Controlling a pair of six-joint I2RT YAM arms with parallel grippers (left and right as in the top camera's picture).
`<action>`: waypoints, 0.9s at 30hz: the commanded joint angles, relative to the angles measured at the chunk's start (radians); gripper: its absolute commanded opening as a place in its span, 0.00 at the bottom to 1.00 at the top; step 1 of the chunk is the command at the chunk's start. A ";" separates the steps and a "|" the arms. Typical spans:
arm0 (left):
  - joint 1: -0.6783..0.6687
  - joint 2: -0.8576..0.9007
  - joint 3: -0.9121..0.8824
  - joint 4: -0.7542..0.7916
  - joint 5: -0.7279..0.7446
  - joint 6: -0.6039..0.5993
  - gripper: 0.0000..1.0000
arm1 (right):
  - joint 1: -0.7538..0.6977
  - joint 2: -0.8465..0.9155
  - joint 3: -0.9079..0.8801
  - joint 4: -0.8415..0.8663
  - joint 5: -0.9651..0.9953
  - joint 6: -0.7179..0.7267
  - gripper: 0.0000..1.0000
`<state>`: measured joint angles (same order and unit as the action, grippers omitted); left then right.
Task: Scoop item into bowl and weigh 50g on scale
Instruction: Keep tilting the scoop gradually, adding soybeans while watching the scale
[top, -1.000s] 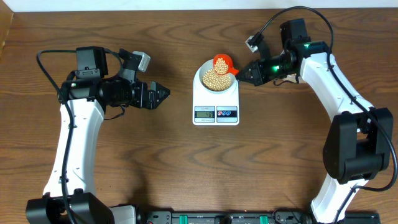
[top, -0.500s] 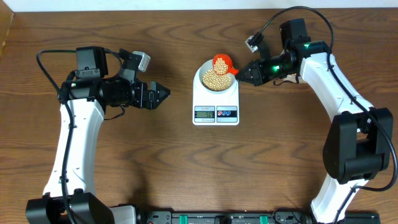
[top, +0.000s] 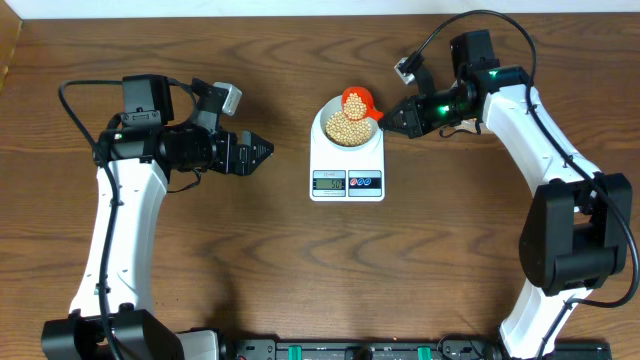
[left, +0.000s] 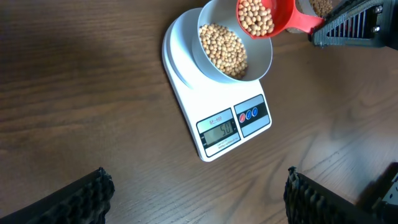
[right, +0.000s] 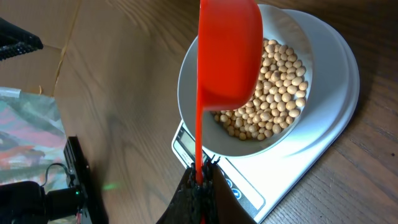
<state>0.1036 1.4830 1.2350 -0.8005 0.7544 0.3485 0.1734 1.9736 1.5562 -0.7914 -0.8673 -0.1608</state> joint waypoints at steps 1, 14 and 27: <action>0.005 -0.019 0.013 0.001 0.012 0.017 0.90 | -0.002 -0.036 0.000 0.002 -0.034 0.012 0.01; 0.005 -0.019 0.013 0.001 0.012 0.017 0.90 | -0.003 -0.036 0.000 0.006 -0.142 0.096 0.01; 0.005 -0.019 0.013 0.001 0.012 0.017 0.90 | -0.040 -0.036 0.000 0.093 -0.163 0.269 0.01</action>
<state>0.1036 1.4830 1.2350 -0.8009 0.7540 0.3485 0.1585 1.9732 1.5562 -0.7067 -0.9958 0.0685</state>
